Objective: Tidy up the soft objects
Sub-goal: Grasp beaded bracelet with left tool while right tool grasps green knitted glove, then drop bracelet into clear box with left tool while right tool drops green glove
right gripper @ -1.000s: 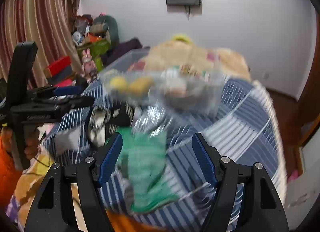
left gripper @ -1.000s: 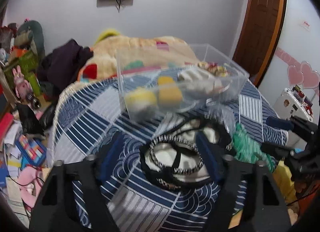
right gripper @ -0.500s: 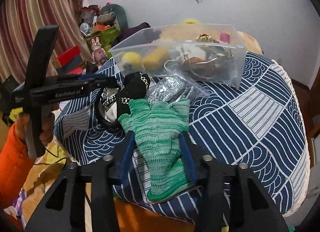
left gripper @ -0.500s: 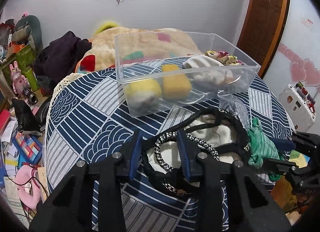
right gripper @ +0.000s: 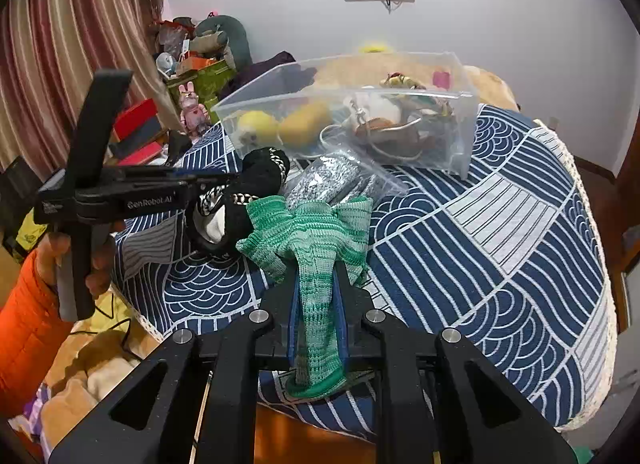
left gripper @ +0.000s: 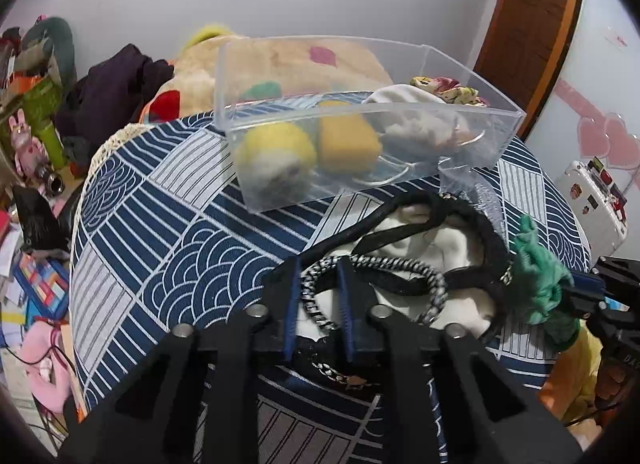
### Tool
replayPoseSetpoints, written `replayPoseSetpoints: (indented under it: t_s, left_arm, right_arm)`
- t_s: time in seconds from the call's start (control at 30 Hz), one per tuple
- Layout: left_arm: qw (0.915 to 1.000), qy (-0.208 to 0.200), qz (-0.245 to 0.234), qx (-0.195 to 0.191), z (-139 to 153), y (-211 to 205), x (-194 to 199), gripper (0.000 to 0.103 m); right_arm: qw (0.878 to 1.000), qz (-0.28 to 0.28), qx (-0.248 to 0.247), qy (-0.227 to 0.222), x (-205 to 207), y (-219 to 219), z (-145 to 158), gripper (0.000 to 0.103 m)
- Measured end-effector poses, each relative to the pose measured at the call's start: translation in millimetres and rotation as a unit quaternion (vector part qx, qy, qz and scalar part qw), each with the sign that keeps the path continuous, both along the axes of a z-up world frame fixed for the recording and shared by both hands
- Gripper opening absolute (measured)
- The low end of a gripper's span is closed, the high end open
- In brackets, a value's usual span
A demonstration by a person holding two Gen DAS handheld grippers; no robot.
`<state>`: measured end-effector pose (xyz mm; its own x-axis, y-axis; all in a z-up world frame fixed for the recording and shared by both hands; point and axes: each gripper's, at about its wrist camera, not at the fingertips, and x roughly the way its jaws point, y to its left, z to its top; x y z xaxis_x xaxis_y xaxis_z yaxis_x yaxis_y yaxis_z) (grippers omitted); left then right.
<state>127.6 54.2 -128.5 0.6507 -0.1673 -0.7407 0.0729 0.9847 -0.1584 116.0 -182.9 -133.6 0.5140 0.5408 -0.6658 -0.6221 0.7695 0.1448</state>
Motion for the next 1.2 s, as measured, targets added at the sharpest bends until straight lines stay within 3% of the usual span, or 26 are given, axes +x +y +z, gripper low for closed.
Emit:
replayPoseSetpoints:
  t_s: [0.3,0.7,0.93,1.2]
  left_arm:
    - [0.9996,-0.027,0.004,-0.002,16,2,-19,0.005]
    - [0.9937,-0.110,0.014,-0.016,77,3,-30,0.005]
    - [0.9888,-0.144,0.038,-0.011,103,9,-12,0.005]
    - [0.9876,-0.137,0.077,-0.006,100,19,28,0.005]
  right_arm:
    - [0.999,-0.022,0.018,-0.027,-1,-18,23,0.012]
    - [0.994,-0.047,0.053,-0.088,16,-23,76,0.012]
    - [0.990,-0.047,0.067,-0.117,42,-4,102,0.012]
    - [0.990,-0.040,0.058,-0.121,75,30,112,0.012]
